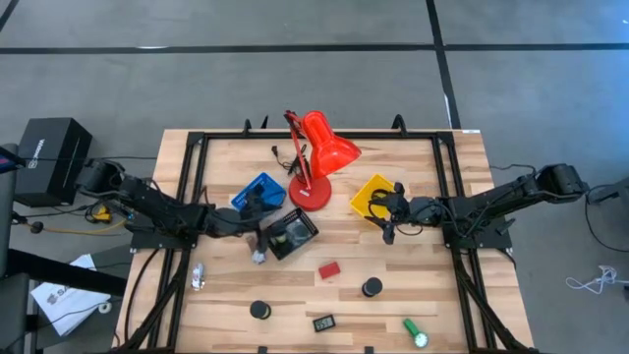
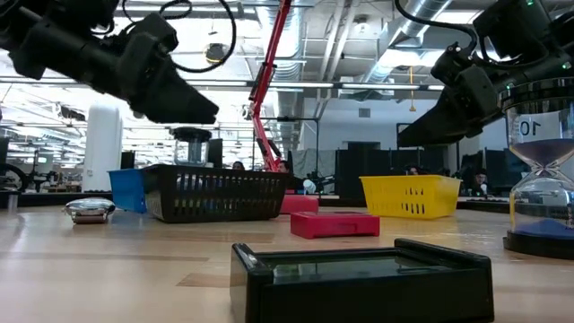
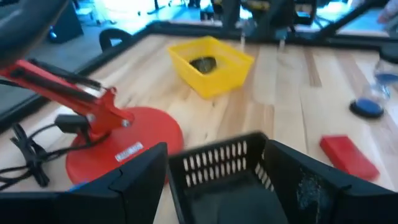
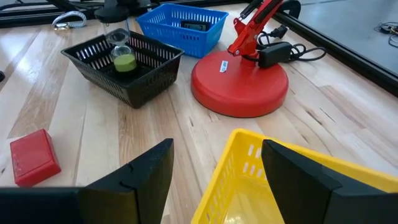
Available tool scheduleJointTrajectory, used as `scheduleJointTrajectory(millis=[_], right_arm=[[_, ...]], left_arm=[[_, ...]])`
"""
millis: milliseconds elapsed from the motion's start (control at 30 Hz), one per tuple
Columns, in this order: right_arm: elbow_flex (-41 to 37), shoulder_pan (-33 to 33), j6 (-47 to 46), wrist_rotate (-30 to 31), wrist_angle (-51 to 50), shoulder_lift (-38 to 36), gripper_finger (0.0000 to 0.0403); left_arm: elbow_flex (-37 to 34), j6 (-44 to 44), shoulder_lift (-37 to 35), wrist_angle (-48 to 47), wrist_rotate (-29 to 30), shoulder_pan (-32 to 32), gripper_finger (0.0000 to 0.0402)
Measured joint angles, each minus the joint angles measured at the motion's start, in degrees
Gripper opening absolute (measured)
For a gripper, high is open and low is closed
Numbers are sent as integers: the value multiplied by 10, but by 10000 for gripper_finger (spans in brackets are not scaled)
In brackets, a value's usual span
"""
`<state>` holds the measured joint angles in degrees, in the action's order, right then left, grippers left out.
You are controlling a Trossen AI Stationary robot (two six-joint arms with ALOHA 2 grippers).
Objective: Pick & Place Office items
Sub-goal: Put the red timer into the blue bin
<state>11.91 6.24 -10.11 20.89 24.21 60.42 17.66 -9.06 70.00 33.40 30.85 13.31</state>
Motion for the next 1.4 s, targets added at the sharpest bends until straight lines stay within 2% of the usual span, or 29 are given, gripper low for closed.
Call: scheduleJointTrajectory(millis=[300, 500, 1200, 1400], right_arm=[[0, 0, 0, 0, -3, 0, 234], [0, 0, 0, 0, -4, 0, 234], [0, 0, 0, 0, -4, 0, 234], [0, 0, 0, 0, -4, 0, 234]], left_arm=[[0, 2, 0, 55, -2, 2, 265], [0, -1, 0, 55, -58, 2, 265], [0, -4, 0, 54, -58, 2, 265], [0, -37, 0, 53, -59, 2, 265]])
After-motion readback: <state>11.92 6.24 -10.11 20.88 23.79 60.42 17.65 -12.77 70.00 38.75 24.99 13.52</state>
